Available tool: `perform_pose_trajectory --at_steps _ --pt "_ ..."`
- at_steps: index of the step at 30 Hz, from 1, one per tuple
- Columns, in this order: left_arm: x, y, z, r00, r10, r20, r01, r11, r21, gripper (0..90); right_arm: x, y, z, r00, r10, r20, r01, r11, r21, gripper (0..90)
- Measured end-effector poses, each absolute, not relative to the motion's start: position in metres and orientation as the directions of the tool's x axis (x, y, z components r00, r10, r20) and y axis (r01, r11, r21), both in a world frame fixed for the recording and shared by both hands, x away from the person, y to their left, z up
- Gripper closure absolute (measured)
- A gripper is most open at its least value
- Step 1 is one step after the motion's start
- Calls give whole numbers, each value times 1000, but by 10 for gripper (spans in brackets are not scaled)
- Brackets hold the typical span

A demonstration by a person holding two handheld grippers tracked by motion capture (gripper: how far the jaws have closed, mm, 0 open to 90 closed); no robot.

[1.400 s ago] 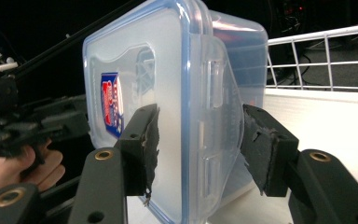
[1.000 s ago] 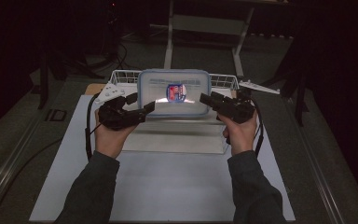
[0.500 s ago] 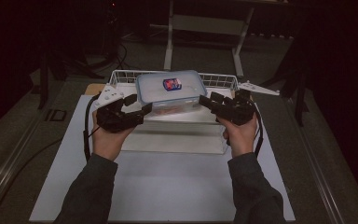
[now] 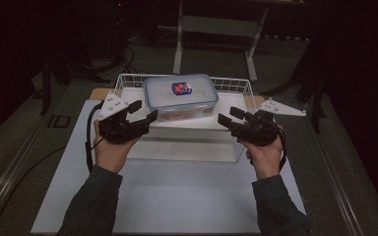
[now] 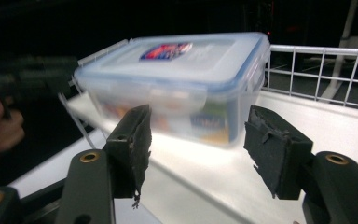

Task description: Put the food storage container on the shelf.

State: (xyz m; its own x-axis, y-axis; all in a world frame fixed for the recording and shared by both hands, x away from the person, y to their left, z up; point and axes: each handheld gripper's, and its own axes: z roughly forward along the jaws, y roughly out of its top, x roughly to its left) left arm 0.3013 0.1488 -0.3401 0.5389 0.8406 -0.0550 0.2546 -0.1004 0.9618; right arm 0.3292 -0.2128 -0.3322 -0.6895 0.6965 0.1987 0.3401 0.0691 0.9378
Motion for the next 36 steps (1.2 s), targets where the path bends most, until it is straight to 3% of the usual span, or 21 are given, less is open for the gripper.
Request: perform_pose_trajectory --at_steps 10,18,36 --pt "281 157 -350 577 816 -46 262 -131 956 385 303 -223 -355 -726 683 84 290 193 937 409" --pt "260 169 -382 608 793 -26 286 -189 939 381 278 -244 -387 -722 692 21 300 285 910 383" --pt "228 219 -449 498 863 -83 387 -135 912 375 234 -304 -445 -616 787 43 363 235 902 374"
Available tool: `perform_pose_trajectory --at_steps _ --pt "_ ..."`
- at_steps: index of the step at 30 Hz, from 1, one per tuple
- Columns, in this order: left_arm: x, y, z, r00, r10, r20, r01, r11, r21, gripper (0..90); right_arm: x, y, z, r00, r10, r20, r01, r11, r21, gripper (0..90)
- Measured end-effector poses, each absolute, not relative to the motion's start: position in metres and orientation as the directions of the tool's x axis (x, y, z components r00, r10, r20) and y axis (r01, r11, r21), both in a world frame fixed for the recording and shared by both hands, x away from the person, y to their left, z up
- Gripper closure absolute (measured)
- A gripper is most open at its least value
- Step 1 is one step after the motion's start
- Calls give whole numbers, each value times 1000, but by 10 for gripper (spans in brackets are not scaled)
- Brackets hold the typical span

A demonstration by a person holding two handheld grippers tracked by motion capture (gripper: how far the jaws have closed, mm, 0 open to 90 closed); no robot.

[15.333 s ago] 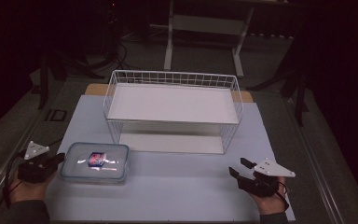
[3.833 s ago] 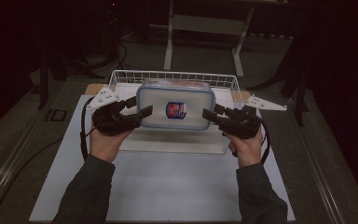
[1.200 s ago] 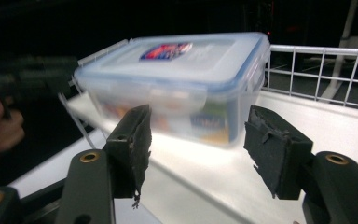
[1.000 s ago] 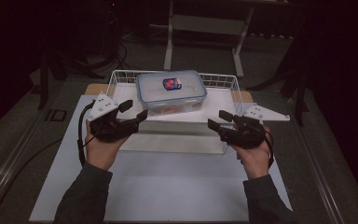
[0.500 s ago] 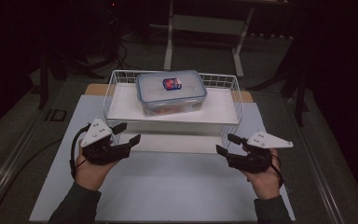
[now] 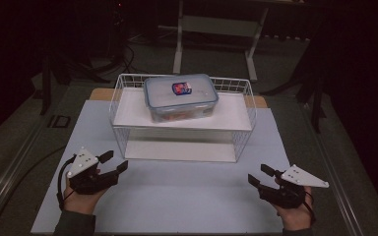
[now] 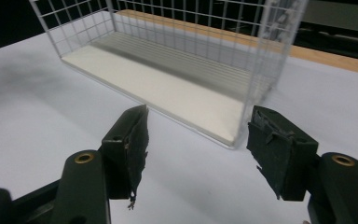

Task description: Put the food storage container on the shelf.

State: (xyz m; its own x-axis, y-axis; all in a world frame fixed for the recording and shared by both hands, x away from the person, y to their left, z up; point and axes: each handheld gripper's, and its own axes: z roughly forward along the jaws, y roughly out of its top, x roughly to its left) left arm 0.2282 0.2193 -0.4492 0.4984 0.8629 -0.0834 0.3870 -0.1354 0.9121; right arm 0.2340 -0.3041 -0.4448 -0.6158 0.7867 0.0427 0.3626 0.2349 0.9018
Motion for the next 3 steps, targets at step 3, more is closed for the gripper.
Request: perform_pose_trajectory --at_steps 3 --pt "226 223 -450 483 872 -78 372 -124 920 374 233 -310 -447 -603 797 45 355 217 909 369"
